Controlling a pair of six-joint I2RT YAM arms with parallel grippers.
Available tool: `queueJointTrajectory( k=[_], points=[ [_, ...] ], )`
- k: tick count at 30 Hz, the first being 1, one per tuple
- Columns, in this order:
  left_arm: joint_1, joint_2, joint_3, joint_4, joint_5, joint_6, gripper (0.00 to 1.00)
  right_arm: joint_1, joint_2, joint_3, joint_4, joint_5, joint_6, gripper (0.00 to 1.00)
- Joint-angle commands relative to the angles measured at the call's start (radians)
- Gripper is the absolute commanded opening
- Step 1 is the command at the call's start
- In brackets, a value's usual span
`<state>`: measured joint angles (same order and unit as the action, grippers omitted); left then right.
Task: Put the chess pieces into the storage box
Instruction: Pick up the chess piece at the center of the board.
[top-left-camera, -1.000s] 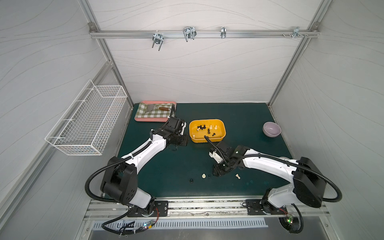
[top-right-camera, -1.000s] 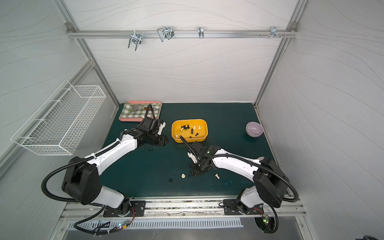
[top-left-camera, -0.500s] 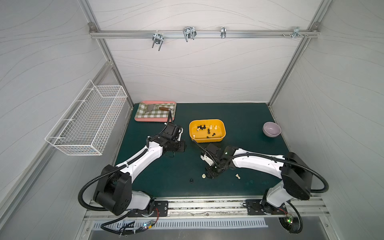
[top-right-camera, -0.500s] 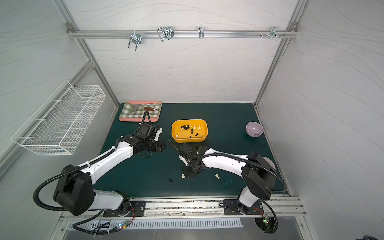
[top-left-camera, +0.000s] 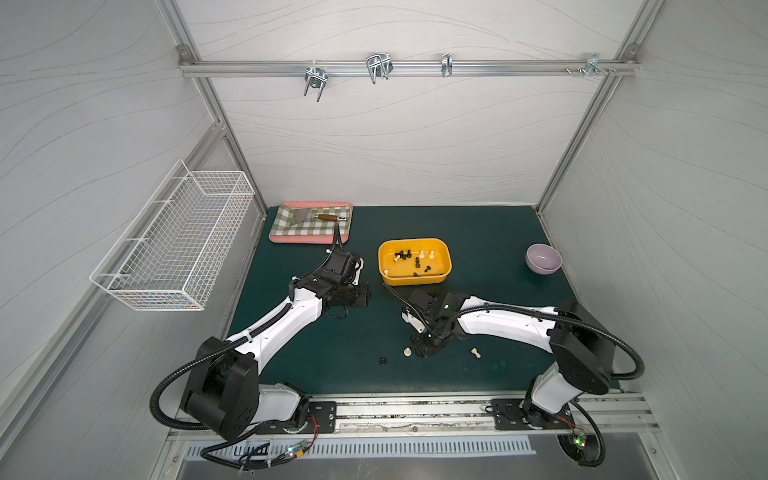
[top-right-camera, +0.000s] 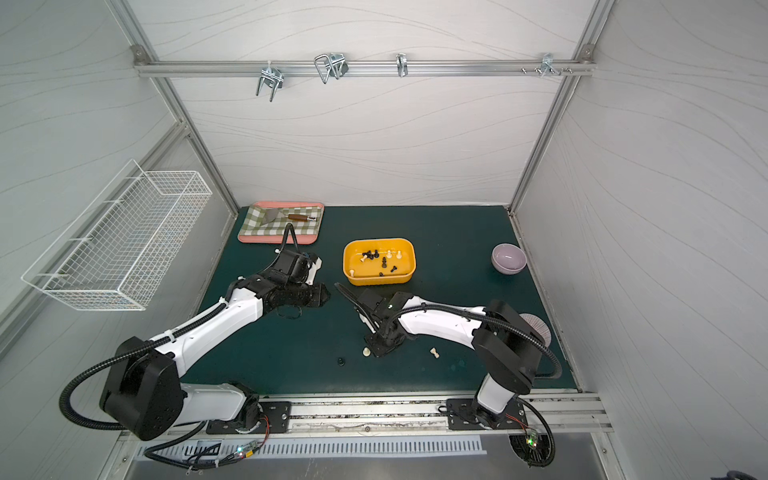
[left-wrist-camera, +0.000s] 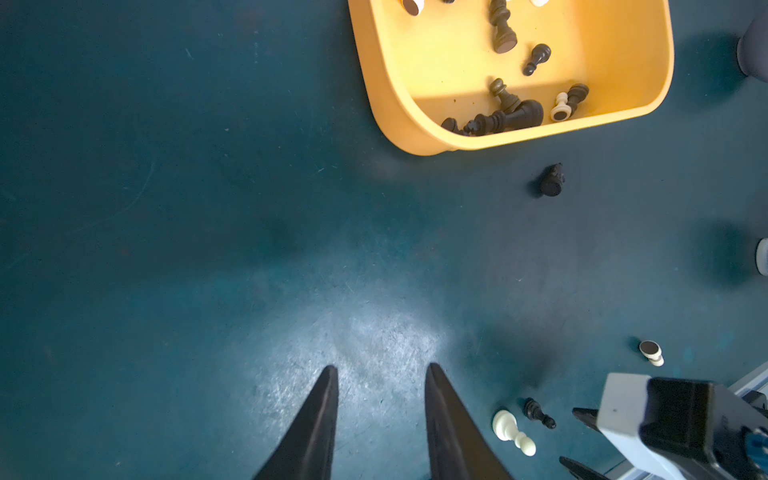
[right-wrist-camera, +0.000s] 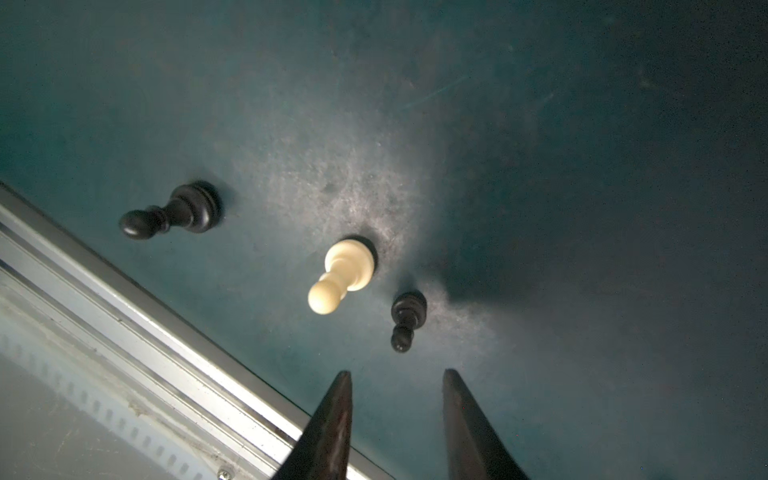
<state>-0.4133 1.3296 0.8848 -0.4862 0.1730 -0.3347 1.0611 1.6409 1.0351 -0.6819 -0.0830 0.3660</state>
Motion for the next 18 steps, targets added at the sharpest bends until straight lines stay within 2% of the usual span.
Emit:
queueJointTrajectory(
  k=[1,18],
  points=[
    [0.004,-0.027,-0.006,0.04,0.004,-0.013,0.37,0.012,0.027,0.019,-0.015,0.003,-0.009,0.37],
    [0.004,-0.024,-0.012,0.041,0.013,-0.018,0.37,0.025,0.06,0.016,0.009,0.014,0.001,0.33]
  ],
)
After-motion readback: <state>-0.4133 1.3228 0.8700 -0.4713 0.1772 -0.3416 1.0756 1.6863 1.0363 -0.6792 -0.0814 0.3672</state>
